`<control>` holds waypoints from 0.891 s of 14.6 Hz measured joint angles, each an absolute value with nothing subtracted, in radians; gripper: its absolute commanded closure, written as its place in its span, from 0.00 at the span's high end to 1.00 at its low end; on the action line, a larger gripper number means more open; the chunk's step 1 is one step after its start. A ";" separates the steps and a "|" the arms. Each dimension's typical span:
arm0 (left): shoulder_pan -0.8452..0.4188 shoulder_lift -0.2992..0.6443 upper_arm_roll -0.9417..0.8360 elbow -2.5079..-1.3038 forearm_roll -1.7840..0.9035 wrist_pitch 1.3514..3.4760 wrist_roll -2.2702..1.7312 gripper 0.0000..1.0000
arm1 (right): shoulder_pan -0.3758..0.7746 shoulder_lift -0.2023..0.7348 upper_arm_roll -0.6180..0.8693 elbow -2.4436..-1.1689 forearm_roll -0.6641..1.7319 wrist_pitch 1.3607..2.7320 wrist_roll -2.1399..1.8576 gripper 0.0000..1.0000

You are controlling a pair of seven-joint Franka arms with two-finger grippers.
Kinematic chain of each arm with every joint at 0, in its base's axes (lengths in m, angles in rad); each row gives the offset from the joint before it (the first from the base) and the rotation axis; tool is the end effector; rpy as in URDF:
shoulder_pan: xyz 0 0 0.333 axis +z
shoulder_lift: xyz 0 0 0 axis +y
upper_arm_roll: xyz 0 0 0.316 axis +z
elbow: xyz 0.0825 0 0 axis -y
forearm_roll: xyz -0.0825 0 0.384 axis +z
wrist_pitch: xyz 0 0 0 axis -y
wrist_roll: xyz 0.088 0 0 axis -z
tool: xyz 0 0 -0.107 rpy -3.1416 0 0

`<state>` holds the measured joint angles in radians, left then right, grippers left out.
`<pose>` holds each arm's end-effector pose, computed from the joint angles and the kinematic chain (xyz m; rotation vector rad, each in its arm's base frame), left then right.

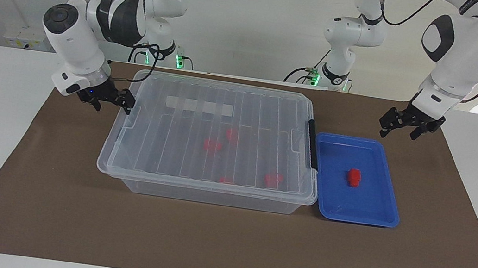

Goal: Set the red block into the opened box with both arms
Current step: 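Slide the lid with the right gripper while the left gripper grasps the block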

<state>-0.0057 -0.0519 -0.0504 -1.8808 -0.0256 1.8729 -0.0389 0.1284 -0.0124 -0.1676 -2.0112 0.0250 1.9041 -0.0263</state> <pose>0.5500 -0.0333 0.5316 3.1168 -0.0158 0.0668 0.5393 -0.0196 0.4508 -3.1096 0.0343 0.1463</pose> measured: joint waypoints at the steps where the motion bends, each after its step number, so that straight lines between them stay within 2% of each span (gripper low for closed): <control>1: -0.006 -0.052 -0.050 -1.919 -0.026 1.917 -0.038 1.00 | 0.117 -0.015 -0.168 -2.013 0.023 1.904 -0.041 1.00; 7: -0.007 -0.019 -0.053 -2.129 -0.026 2.171 -0.035 1.00 | 0.052 -0.018 -0.168 -2.017 -0.012 1.922 -0.128 1.00; 13: -0.023 0.082 -0.060 -2.200 -0.026 2.377 -0.035 1.00 | -0.027 -0.018 -0.171 -2.018 -0.016 1.933 -0.225 1.00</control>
<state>-0.0234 0.0824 -0.0596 -2.2000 -0.0256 2.3766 -0.0350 -0.0269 -0.0179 -0.1706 -2.0176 -0.0163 1.9326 -0.2252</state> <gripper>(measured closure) 0.000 0.000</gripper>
